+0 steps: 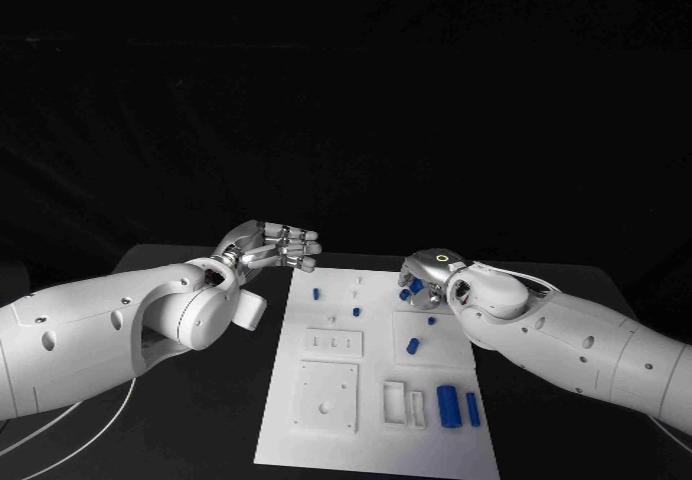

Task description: Assemble the parts on the task board

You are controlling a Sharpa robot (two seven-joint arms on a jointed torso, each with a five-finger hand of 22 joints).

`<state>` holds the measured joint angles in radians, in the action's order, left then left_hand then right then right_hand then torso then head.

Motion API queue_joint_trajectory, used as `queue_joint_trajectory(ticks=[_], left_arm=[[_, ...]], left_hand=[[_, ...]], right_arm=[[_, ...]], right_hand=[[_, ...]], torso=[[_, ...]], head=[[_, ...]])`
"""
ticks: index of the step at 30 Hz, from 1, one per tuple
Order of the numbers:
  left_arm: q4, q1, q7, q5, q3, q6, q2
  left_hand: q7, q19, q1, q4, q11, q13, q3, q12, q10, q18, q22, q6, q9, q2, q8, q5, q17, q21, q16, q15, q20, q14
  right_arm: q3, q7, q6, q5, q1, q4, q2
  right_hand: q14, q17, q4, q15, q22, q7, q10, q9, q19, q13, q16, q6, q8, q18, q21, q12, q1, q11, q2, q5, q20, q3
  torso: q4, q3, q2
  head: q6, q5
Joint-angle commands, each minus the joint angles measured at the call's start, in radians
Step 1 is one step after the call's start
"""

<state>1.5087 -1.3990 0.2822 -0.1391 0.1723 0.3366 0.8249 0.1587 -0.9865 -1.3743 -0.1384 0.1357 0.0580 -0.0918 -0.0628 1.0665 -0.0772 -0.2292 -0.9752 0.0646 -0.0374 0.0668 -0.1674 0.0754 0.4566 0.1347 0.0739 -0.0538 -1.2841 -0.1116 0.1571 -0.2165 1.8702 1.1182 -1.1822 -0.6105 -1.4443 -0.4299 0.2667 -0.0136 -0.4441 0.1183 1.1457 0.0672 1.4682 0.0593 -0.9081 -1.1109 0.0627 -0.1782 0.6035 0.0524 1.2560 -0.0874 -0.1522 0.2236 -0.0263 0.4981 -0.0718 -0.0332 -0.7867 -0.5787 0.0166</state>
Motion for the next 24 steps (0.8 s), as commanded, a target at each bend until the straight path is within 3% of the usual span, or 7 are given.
queue_joint_trajectory(ticks=[1,14,20,24], left_arm=[[0.002,-0.002,0.003,-0.005,-0.001,-0.017,-0.001],[0.007,-0.003,0.002,-0.007,-0.001,-0.020,0.003],[0.006,-0.005,0.001,-0.008,-0.001,-0.021,0.004],[0.005,-0.006,0.000,-0.008,-0.001,-0.021,0.005]], left_hand=[[0.003,-0.008,-0.010,0.003,0.001,0.001,0.006,0.002,-0.006,-0.007,0.001,0.007,0.002,0.001,0.001,0.006,0.001,-0.005,0.000,0.000,-0.002,-0.006],[0.003,-0.008,-0.010,0.003,0.001,0.001,0.006,0.002,-0.006,-0.007,0.001,0.007,0.002,0.001,0.001,0.006,0.001,-0.005,0.000,0.000,-0.002,-0.006],[0.003,-0.008,-0.011,0.005,0.000,0.001,0.007,0.002,-0.005,-0.007,0.005,0.006,0.001,0.002,0.001,0.006,0.001,-0.004,0.001,0.000,-0.002,-0.006],[0.003,-0.008,-0.011,0.005,0.000,0.001,0.007,0.002,-0.005,-0.007,0.005,0.006,0.001,0.002,0.001,0.006,0.001,-0.004,0.001,0.000,-0.002,-0.006]], right_arm=[[0.000,-0.003,0.027,0.018,-0.001,0.002,0.003],[0.001,-0.002,0.026,0.023,-0.010,0.018,0.014],[0.001,0.005,0.004,0.035,-0.012,0.015,0.014],[0.001,0.013,-0.014,0.045,-0.013,0.014,0.014]], right_hand=[[0.002,-0.001,-0.001,0.002,-0.006,0.001,0.007,-0.001,0.024,-0.001,0.002,-0.009,0.000,-0.017,-0.007,0.005,-0.010,0.002,-0.003,-0.009,-0.001,0.013],[0.002,-0.005,-0.011,-0.004,-0.031,-0.004,0.039,0.001,0.023,-0.001,-0.001,-0.031,0.000,-0.015,-0.012,0.005,-0.011,0.010,0.007,-0.053,-0.006,0.074],[0.003,-0.010,-0.015,-0.019,-0.045,-0.017,0.118,0.005,0.023,0.001,-0.006,-0.076,0.002,-0.007,-0.008,0.006,0.008,0.032,0.032,-0.122,-0.018,0.111],[0.005,-0.017,-0.012,-0.021,-0.063,-0.017,0.127,0.004,0.016,0.002,-0.008,-0.082,0.000,0.002,-0.001,0.006,0.014,0.034,0.026,-0.133,-0.026,0.142]], torso=[[-0.0025,-0.0014,-0.005],[-0.0095,-0.0031,-0.012],[-0.0099,-0.0045,-0.015],[-0.0119,-0.0044,-0.017]], head=[[0.001,0.003],[0.001,0.002],[0.004,0.004],[0.007,0.004]])
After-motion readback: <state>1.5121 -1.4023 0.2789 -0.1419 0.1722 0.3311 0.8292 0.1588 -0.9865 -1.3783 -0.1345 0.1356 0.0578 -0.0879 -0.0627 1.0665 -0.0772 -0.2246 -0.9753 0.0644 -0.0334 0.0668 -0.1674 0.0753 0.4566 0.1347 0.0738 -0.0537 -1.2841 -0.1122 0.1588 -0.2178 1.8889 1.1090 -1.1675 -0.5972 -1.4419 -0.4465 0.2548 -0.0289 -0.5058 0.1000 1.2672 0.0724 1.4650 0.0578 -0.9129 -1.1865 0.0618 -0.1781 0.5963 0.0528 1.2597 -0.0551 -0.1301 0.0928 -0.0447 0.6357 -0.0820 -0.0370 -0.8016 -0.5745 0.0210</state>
